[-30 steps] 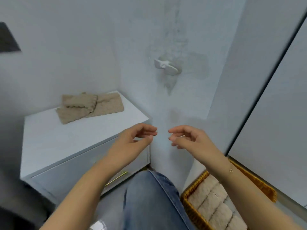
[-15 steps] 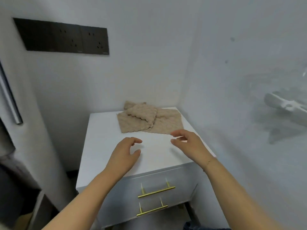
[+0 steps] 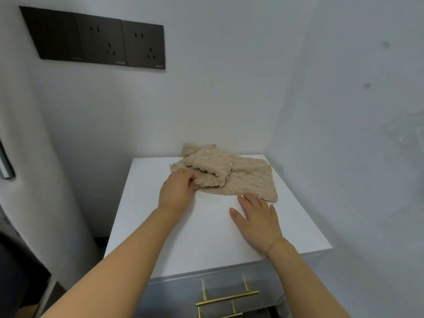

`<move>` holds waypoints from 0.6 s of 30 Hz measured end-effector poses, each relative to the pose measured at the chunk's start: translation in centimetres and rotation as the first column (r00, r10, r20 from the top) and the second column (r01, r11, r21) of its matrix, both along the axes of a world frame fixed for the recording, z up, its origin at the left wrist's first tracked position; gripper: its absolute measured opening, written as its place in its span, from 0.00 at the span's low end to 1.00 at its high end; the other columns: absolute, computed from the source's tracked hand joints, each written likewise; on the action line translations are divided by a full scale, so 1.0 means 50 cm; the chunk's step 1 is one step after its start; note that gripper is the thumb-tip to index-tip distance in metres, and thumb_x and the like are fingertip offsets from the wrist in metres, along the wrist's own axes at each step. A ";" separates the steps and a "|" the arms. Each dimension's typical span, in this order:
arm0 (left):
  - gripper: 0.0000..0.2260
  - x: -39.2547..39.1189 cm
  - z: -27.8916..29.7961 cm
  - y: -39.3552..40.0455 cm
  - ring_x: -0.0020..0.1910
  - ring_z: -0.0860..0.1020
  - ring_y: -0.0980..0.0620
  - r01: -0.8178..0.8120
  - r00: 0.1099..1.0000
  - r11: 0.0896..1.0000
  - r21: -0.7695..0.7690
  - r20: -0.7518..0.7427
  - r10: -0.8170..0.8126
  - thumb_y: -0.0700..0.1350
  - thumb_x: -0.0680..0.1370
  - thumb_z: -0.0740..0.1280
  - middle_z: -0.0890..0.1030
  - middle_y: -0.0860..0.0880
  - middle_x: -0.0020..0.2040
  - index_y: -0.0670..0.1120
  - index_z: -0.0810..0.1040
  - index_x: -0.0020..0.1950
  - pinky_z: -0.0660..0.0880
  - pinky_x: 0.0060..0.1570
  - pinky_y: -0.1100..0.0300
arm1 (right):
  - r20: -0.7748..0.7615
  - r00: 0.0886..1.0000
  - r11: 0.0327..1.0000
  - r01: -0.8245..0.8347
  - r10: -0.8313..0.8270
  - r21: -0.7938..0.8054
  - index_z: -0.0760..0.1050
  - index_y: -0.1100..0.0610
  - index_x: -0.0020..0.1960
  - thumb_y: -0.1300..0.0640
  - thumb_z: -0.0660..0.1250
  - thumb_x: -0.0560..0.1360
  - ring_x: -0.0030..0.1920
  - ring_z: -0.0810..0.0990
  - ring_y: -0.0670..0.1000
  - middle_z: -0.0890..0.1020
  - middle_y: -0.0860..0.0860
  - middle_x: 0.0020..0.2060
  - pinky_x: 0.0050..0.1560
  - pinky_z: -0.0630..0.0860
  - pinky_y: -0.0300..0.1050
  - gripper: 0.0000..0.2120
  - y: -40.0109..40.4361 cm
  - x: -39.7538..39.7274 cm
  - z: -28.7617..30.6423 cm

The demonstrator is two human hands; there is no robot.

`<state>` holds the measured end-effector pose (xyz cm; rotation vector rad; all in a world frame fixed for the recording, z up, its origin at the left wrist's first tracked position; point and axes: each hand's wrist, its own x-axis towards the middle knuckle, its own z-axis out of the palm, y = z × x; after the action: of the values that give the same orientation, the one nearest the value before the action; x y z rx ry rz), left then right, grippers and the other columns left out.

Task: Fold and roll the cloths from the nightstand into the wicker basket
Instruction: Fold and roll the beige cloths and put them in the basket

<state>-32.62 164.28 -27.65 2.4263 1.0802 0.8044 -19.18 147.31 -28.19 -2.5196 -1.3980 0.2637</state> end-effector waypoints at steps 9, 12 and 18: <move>0.05 -0.246 0.075 -0.097 0.45 0.74 0.55 0.040 0.971 0.998 0.051 -0.237 -0.027 0.40 0.77 0.67 0.76 0.55 0.44 0.49 0.81 0.46 0.72 0.47 0.60 | -0.002 1.000 0.998 -0.013 0.013 -0.061 0.49 0.49 0.79 0.40 0.47 0.81 0.78 0.47 0.53 0.49 0.46 0.78 0.75 0.42 0.58 0.29 -0.002 -0.010 0.004; 0.06 -0.316 0.075 -0.141 0.44 0.75 0.59 0.097 0.921 0.977 -0.187 -0.356 -0.160 0.43 0.75 0.70 0.78 0.58 0.47 0.51 0.82 0.50 0.71 0.47 0.68 | 0.007 1.000 0.998 -0.005 0.006 -0.068 0.49 0.50 0.79 0.43 0.48 0.82 0.78 0.47 0.54 0.50 0.47 0.78 0.75 0.43 0.58 0.28 -0.006 -0.019 0.004; 0.05 -0.339 0.069 -0.121 0.43 0.78 0.59 -0.112 0.984 0.956 -0.273 0.103 0.145 0.44 0.76 0.70 0.81 0.58 0.45 0.55 0.82 0.46 0.72 0.45 0.69 | -0.019 0.994 0.909 -0.093 0.110 0.406 0.74 0.54 0.65 0.56 0.62 0.79 0.63 0.71 0.53 0.76 0.50 0.62 0.63 0.66 0.45 0.15 -0.007 -0.089 0.045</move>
<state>-49.58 158.23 -24.21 2.0748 1.2233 0.7817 -23.63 146.95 -25.93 -2.0966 -1.4023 0.0357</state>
